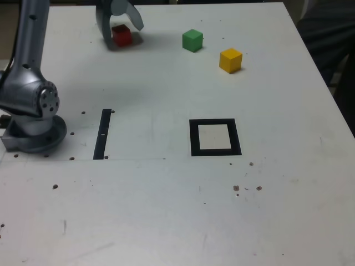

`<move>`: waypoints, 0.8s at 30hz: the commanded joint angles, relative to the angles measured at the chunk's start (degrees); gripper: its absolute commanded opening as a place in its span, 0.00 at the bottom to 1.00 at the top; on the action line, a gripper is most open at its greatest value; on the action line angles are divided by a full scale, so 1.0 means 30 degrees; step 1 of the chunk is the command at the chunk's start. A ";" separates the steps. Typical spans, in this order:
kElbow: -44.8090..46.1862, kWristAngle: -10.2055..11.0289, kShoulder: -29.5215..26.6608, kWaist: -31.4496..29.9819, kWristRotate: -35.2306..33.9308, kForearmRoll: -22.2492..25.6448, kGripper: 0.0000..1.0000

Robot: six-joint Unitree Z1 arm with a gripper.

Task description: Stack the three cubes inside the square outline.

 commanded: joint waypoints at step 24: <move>-0.0222 -0.0203 0.0346 -0.0161 -0.0099 0.0261 0.25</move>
